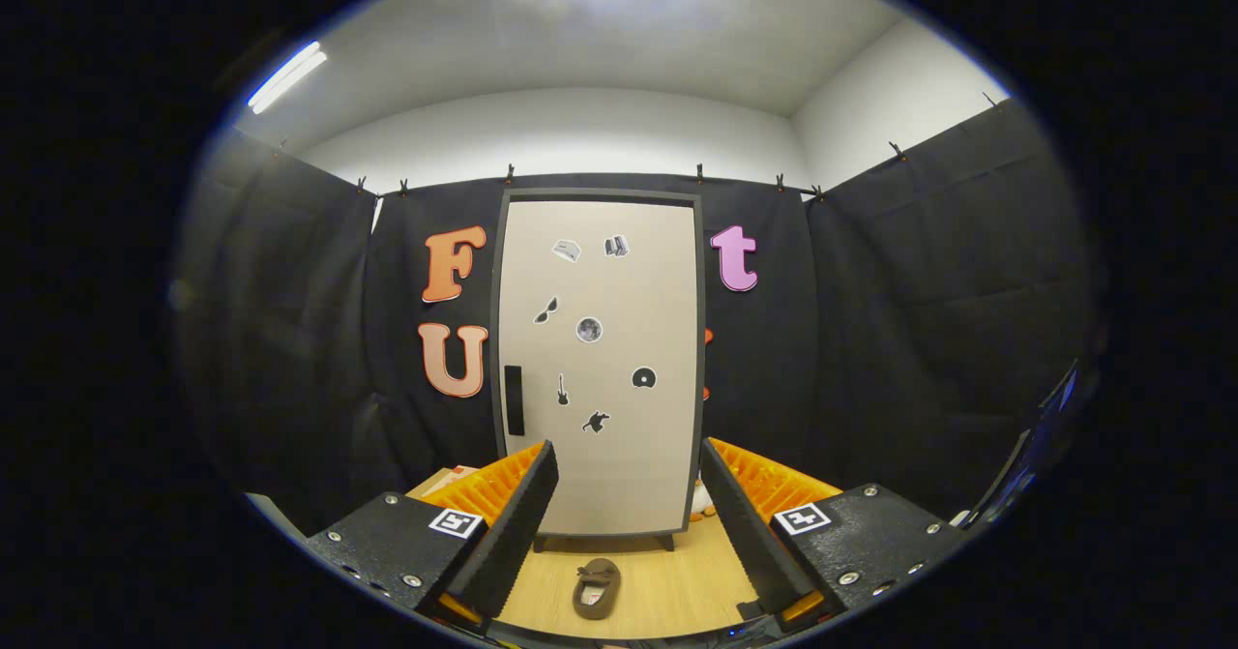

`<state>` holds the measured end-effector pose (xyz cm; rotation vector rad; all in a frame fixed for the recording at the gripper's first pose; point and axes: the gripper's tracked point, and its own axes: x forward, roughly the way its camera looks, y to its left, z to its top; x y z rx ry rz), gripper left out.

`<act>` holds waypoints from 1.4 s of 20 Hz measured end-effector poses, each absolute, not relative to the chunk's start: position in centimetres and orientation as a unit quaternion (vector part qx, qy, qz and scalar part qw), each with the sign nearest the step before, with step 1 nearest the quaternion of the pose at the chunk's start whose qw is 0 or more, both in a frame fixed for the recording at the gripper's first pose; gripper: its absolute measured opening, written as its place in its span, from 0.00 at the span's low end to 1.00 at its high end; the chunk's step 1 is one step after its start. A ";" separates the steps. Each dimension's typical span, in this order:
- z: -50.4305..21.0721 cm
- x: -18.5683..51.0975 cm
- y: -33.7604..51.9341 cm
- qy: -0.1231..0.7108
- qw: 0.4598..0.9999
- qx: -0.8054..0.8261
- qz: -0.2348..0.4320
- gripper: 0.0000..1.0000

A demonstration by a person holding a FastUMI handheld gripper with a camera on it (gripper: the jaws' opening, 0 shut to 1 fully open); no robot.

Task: Open the shoe cabinet door, grab the shoes and put them into the shoe cabinet, then close the shoe cabinet door.

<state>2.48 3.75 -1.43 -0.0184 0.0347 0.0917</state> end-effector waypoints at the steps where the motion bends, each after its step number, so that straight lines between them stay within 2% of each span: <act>1: -1.9 2.9 4.1 0.023 0.999 -0.007 0.048 0.94; 18: -7.2 14.9 15.0 0.064 0.996 0.013 0.063 0.94; 28: -10.2 24.9 20.7 0.075 0.992 0.008 0.100 0.94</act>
